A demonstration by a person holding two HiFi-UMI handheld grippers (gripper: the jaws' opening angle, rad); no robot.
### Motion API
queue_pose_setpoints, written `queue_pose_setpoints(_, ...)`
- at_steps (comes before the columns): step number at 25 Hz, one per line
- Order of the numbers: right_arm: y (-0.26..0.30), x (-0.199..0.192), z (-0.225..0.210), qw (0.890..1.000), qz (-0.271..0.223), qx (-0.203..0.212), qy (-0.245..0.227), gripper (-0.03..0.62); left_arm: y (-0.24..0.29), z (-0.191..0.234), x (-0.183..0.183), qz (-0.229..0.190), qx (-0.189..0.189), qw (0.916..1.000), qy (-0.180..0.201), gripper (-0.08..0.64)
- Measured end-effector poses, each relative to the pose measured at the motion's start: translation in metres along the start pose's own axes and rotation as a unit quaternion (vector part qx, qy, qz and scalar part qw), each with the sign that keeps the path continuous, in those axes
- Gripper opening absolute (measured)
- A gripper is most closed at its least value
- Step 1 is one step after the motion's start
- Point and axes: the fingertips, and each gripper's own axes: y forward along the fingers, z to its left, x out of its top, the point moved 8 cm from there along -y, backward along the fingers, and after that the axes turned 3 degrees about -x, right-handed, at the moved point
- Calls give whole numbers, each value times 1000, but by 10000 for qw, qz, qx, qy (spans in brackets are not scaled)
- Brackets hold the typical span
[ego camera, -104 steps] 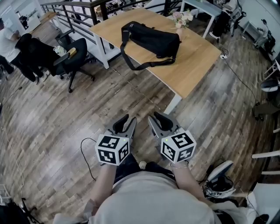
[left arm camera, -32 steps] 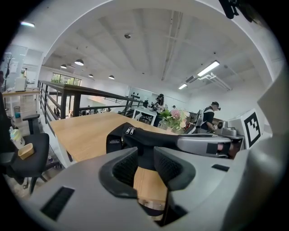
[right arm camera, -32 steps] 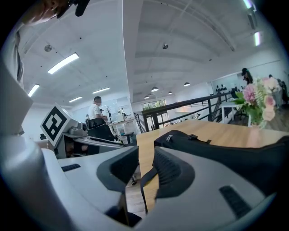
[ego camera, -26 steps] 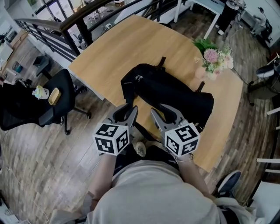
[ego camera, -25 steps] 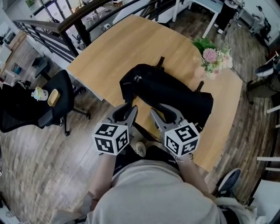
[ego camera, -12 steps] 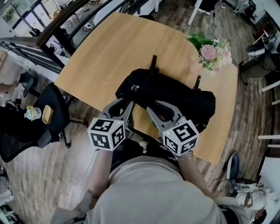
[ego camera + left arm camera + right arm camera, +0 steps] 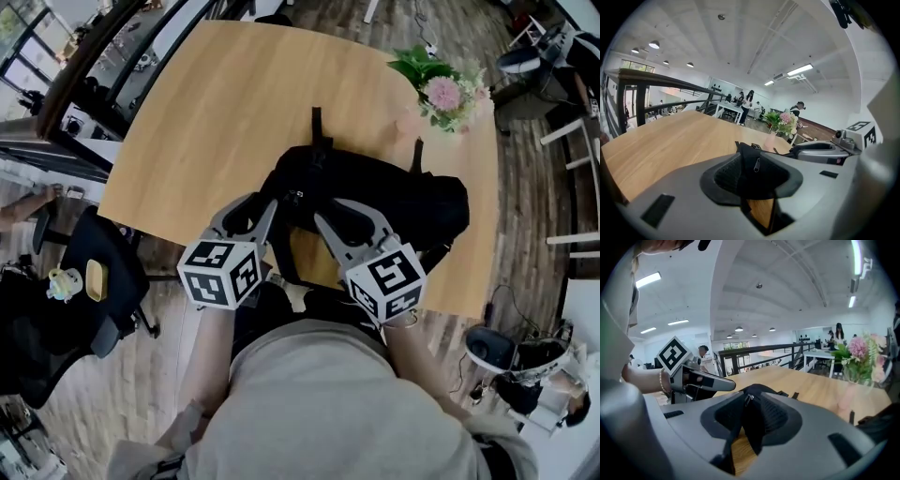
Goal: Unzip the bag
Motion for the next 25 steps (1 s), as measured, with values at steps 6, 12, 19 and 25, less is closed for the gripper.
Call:
queue_pose_setpoints(6,2,7,5,9959,73,-540,-726,111,13,18,5,58,-158,9998,84,224)
queue_pose_setpoints(12,6,5,15,9892,214,-906,-1130,124,25,28,2,300,-734,9968,-115,252)
queue_pose_setpoints(19,22,2,22,9752,726,-1213,-1701,137,39,35,-18,933,-1362,9861,-211,252)
queue_pose_setpoints(25,38,-3,30,9492,1191,-1436,-2533,175,45,37,-25,1178,-1595,9800,-167,230)
